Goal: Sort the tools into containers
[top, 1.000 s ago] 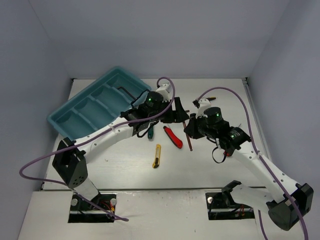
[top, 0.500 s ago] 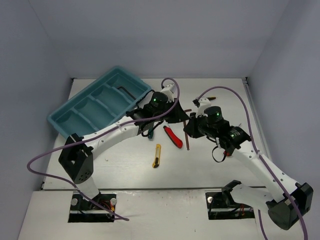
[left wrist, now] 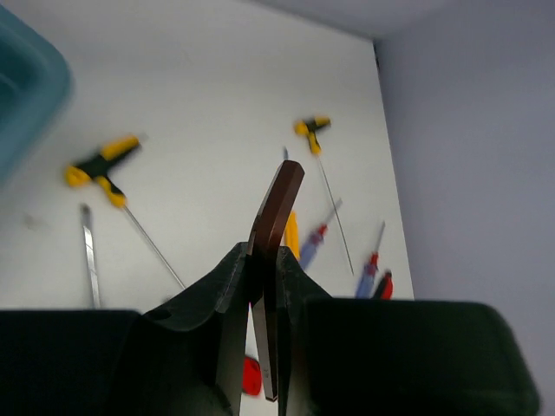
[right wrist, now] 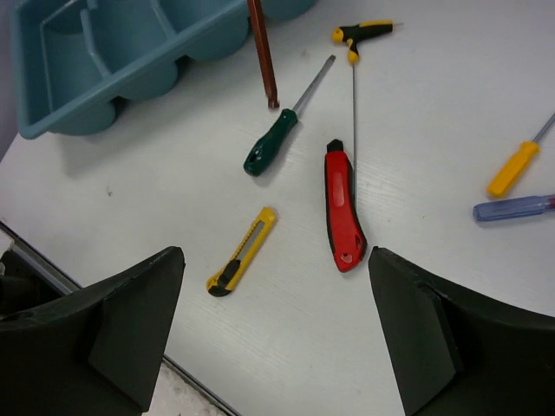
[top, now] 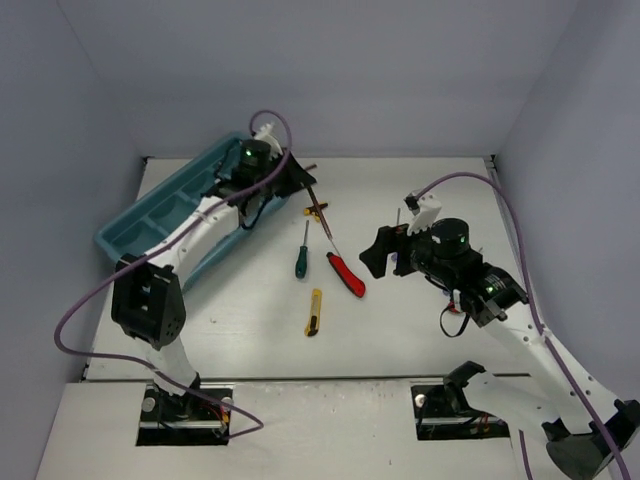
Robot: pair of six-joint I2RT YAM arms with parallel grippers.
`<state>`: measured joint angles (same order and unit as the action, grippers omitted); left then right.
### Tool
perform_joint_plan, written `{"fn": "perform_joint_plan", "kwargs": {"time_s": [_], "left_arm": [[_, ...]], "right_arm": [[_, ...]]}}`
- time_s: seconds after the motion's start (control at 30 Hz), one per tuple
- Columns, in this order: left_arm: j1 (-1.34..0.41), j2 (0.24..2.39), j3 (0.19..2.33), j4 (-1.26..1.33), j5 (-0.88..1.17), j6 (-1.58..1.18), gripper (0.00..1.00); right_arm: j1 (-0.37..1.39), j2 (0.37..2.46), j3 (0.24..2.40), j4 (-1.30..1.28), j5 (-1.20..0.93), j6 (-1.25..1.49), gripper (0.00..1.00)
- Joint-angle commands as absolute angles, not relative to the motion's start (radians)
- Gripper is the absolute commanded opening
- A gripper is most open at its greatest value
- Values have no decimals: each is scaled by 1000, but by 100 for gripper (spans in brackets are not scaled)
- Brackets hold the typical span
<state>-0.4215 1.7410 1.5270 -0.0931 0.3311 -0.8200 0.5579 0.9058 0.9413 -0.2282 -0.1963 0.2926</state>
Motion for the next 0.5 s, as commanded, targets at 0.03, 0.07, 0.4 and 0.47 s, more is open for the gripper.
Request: {"fn": "perform_joint_plan", "kwargs": {"time_s": [0.03,0.07,0.4,0.47], "left_arm": [[-257,1825,1751,-67,372,-773,0],[-240,1849,1781,-75,380,-766,0],[-69,2238,2211,-174,455,-758,0],[-51,2272,2241,-168,457,-772,0]], "right_arm": [[563,862,928,-193,-143,344,85],[563,861,919,-193,-150,358,85],[563,841,856,-198,-183,399,86],[564,848,854,-201,-187,403,86]]}}
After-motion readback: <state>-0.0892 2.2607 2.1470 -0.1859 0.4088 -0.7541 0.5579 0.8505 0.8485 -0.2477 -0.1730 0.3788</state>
